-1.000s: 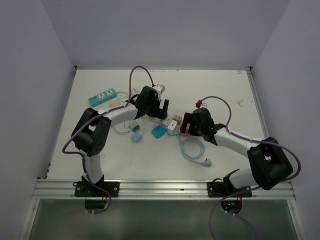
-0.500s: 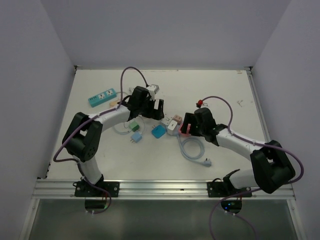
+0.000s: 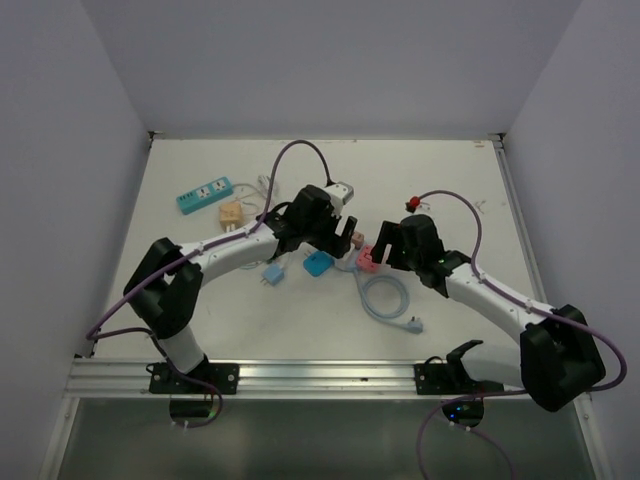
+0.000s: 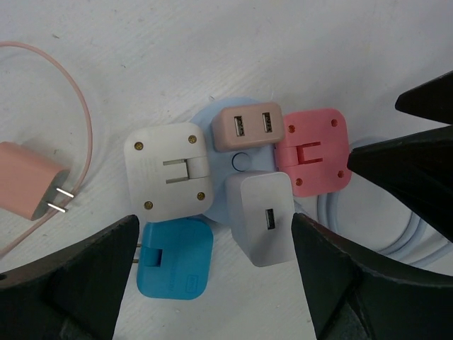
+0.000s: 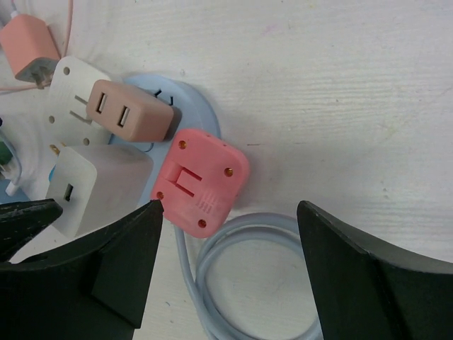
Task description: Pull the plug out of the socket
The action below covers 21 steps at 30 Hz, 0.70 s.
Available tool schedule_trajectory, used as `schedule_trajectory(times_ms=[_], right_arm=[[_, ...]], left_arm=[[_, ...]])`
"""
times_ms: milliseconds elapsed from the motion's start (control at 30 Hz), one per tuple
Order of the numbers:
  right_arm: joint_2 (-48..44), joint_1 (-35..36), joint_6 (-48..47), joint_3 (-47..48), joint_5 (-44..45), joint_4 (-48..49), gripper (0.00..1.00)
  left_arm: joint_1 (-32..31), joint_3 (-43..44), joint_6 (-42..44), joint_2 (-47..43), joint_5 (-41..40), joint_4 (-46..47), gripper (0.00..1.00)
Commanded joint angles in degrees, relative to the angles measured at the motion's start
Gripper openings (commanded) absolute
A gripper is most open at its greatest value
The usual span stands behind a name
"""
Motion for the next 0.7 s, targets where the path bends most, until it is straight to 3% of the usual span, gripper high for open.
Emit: schedule_trajectory(times_ms=[0,167,667], right_arm=[[-2.5,-1.7,1.5,-1.3,2.4,-0.6,0.80],[-3.2,-3.9,2.0,-2.9,1.1,0.1,0.79],[-2.2,-5.4,2.0,-4.6,-2.0,3.0,0.79]], left_arm=[[-1.7,4.4,2.5,2.0,-3.7,-2.7,0.91],[-4.9,7.7,3.1,4.1,-9.6,-5.4,0.82],[-8.1,14.9,-0.6,11.8,-14.3,-13.5,0.66]])
